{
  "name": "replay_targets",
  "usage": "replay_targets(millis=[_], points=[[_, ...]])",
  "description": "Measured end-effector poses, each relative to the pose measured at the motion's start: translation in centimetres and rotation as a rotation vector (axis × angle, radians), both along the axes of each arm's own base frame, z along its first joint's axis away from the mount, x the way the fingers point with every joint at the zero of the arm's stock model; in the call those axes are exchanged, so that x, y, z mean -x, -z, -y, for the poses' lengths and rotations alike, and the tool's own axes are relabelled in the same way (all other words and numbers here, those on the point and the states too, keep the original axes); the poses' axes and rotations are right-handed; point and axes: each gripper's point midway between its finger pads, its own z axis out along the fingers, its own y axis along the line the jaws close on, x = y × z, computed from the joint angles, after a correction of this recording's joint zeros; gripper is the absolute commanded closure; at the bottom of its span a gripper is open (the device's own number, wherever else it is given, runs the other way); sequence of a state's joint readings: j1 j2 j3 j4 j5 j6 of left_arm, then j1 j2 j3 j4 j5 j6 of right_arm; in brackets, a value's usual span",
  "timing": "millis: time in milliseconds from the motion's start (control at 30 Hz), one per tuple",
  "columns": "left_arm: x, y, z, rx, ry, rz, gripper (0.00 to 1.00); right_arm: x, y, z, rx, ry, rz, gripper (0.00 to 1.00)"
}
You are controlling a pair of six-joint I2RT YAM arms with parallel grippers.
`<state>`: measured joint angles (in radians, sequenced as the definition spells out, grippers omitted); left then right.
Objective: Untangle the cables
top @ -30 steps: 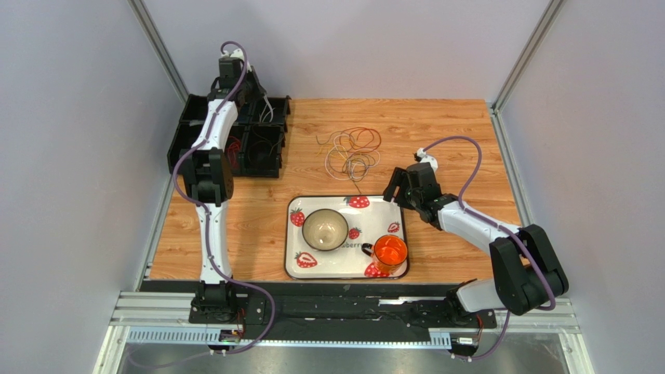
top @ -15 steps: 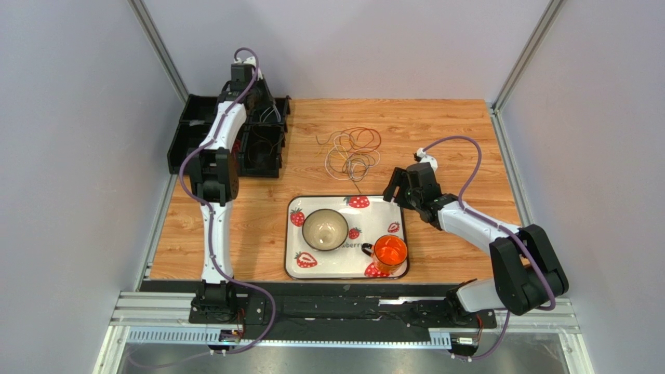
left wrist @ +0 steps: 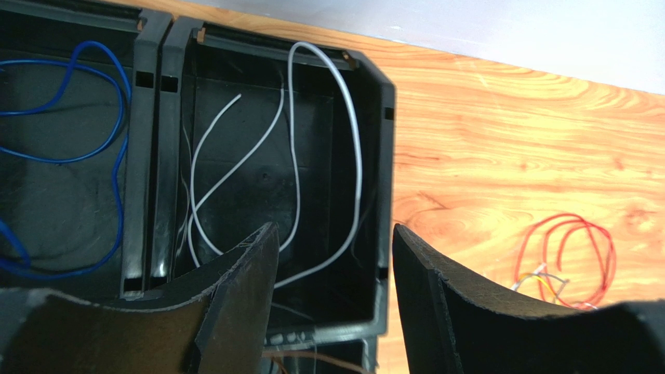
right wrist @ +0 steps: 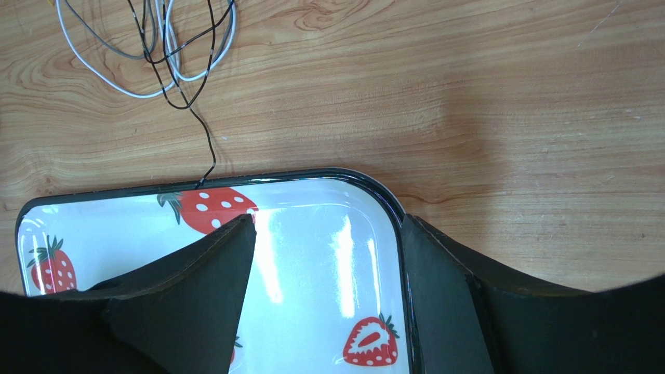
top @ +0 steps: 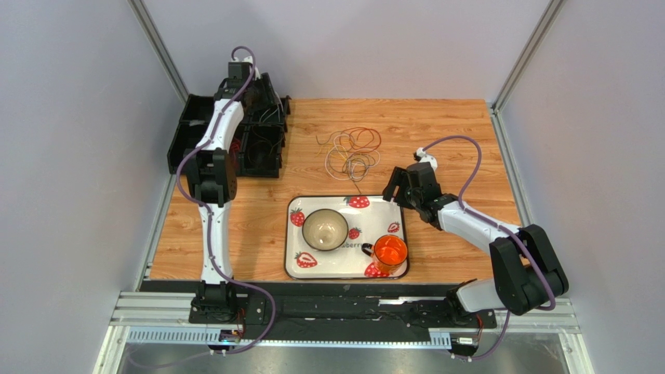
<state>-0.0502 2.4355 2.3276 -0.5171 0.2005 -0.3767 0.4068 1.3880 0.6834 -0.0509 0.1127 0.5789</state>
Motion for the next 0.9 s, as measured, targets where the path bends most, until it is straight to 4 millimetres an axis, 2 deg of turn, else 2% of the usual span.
replay_targets(millis=[67, 133, 300, 333, 367, 400, 433, 500, 600, 900], points=[[0.4, -1.7, 0.0, 0.002, 0.002, 0.014, 0.36, 0.0, 0.0, 0.0, -0.001, 0.000, 0.001, 0.27], [0.9, -4.3, 0.1, 0.007, 0.005, 0.048, 0.36, 0.0, 0.0, 0.0, -0.001, -0.001, 0.001, 0.27], [3.5, -12.2, 0.4, 0.020, 0.019, 0.162, 0.36, 0.0, 0.3, 0.0, 0.002, -0.002, -0.007, 0.27], [5.7, -16.1, 1.0, 0.029, 0.037, 0.215, 0.36, 0.0, 0.5, 0.0, 0.003, -0.003, -0.011, 0.27], [5.8, -16.4, 1.0, 0.029, 0.039, 0.220, 0.37, 0.0, 0.5, 0.0, 0.003, -0.003, -0.011, 0.27], [6.3, -17.5, 1.3, 0.033, 0.047, 0.248, 0.37, 0.0, 0.5, -0.1, 0.003, -0.003, -0.011, 0.27], [7.2, -17.8, 1.6, 0.037, 0.055, 0.248, 0.38, 0.0, 0.4, -0.1, 0.002, -0.003, -0.011, 0.27], [9.2, -17.3, 2.3, 0.038, 0.072, 0.220, 0.39, 0.0, 0.4, -0.1, 0.001, -0.005, -0.012, 0.27], [11.7, -15.3, 3.8, 0.034, 0.103, 0.159, 0.40, 0.0, 0.4, -0.1, 0.000, -0.006, -0.012, 0.27], [18.5, -6.9, 9.9, -0.020, 0.236, -0.035, 0.42, 0.1, 0.4, -0.2, -0.002, -0.008, -0.013, 0.27]])
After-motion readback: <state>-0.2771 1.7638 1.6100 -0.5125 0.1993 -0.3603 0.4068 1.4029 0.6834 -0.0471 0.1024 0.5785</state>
